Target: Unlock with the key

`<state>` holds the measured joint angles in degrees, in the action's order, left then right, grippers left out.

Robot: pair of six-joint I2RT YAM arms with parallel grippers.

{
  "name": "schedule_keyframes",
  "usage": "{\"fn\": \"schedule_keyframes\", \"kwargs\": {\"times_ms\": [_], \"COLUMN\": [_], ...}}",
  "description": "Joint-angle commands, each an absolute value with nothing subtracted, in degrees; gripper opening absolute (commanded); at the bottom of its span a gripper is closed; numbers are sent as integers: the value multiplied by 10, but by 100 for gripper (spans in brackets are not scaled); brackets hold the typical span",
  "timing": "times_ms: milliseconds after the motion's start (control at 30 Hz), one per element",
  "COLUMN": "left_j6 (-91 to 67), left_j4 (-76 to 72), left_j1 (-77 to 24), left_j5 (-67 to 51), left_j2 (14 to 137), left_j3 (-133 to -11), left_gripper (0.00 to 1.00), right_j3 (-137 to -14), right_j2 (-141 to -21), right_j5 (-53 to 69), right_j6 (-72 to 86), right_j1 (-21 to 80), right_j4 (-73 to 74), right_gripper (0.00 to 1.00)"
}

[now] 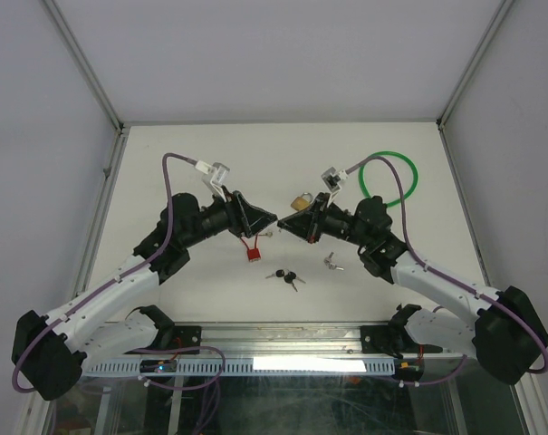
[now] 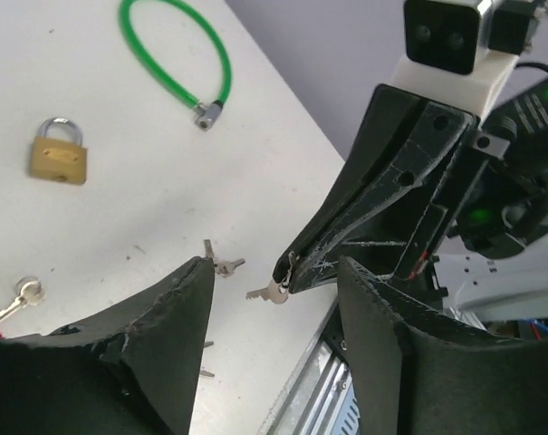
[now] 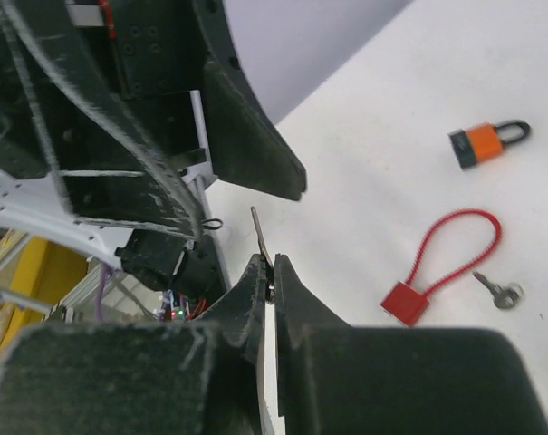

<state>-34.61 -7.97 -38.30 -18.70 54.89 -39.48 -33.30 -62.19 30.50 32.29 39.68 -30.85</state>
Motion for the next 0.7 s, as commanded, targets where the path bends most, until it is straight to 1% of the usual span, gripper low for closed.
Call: {"fn": "schedule_keyframes", "kwargs": {"times_ms": [0,133,167,200,300,500,633,667], "left_j6": [-369,-391,-398,-405,-421,-449,-467,-468], "left_j4": [-14,48,66,84,147,294,340,347], "left_j1": [-388,-389,-389,-390,-400,-419,-424,-424], "left_j5": [-103,-59,-49,-39,-4,93,114,114], "left_j2": [562,588,597,607,641,732,785,803], "left_j3": [-419,-427,-430,-435,-455,-526,-559,-567], "left_gripper": [61,73,75,76,78,79,80,79], "right_j3": [-315,-293,-289,-287,-294,-291,-298,-298], "right_j2": [-604,-607,-607,-608,-618,-632,-647,-650], "right_j5": [199,184,166,118,118,118,118,42], "right_j6": [354,359,365,377,377,377,377,375], "right_j1": [402,406,407,409,413,413,413,412], "right_j4": [-265,-240,-233,-223,-176,-167,-156,-155], "right_gripper": [0,0,0,0,0,0,0,0]}}
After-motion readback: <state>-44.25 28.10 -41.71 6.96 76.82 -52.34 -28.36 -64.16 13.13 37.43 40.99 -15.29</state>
